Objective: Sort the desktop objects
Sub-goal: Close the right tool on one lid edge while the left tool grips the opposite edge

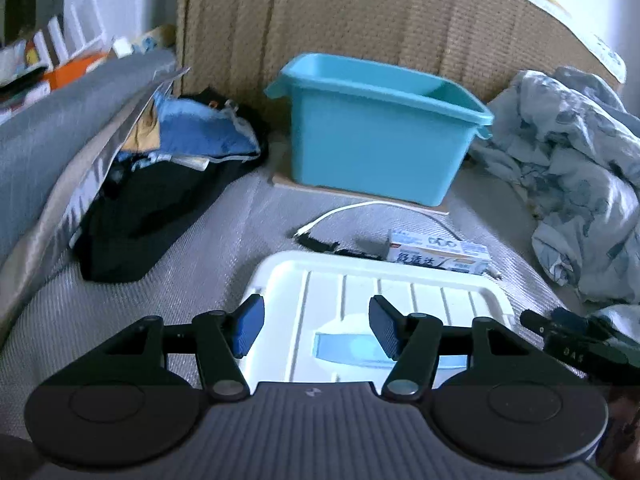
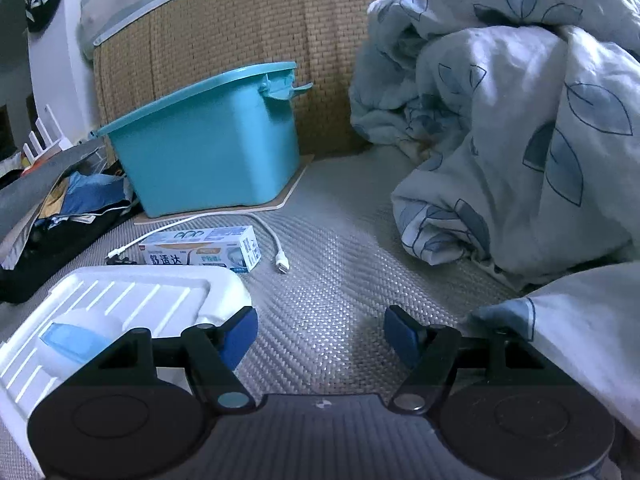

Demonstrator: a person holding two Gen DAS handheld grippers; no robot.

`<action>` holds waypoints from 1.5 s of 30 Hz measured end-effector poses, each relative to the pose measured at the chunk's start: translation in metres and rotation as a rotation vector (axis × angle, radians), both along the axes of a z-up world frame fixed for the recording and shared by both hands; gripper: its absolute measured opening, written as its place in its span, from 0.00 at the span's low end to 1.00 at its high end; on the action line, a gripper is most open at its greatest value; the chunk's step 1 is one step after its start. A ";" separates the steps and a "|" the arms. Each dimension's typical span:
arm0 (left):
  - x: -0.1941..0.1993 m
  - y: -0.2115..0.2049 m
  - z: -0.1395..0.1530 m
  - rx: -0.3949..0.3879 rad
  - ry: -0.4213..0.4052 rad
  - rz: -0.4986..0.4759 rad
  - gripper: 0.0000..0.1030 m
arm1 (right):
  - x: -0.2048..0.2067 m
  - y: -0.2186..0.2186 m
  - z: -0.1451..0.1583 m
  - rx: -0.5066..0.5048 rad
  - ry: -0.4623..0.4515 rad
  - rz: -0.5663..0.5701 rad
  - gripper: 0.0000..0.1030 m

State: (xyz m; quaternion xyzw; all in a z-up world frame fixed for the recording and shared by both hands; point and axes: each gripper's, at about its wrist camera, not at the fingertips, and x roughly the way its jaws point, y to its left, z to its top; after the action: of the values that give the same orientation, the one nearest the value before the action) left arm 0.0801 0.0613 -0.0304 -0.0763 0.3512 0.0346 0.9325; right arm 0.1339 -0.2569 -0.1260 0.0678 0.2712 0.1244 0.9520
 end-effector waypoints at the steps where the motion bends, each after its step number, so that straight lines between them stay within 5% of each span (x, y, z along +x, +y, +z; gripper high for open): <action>1: 0.002 0.004 -0.001 -0.015 0.011 0.003 0.60 | 0.001 0.000 -0.001 -0.004 0.003 0.000 0.72; 10: 0.029 0.034 -0.007 -0.087 0.104 0.020 0.60 | 0.005 0.003 -0.004 -0.024 0.016 0.000 0.74; 14: 0.040 0.035 0.015 0.013 0.048 -0.051 0.68 | 0.006 0.006 -0.003 -0.041 0.026 0.005 0.76; 18: 0.056 0.038 0.005 0.128 0.062 -0.080 0.69 | 0.008 0.013 -0.001 -0.082 0.044 0.003 0.78; 23: 0.071 0.069 -0.029 -0.019 0.203 -0.037 0.69 | 0.009 0.018 0.004 -0.112 0.077 0.009 0.80; 28: 0.068 0.081 -0.027 -0.186 0.188 -0.037 0.68 | 0.001 0.015 0.006 -0.099 0.081 0.010 0.81; 33: 0.073 0.065 -0.037 -0.091 0.246 -0.077 0.68 | -0.005 0.017 0.023 -0.031 0.098 0.011 0.80; 38: 0.075 0.075 -0.040 -0.129 0.256 -0.009 0.67 | -0.016 0.028 0.043 0.042 0.079 0.063 0.80; 45: 0.077 0.078 -0.047 -0.152 0.290 0.001 0.66 | -0.006 0.028 0.031 0.146 0.215 0.077 0.78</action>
State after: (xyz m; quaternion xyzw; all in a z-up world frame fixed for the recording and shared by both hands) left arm 0.1574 0.1389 -0.0776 -0.1412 0.4835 0.0190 0.8636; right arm 0.1278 -0.2286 -0.0951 0.1392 0.3645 0.1723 0.9045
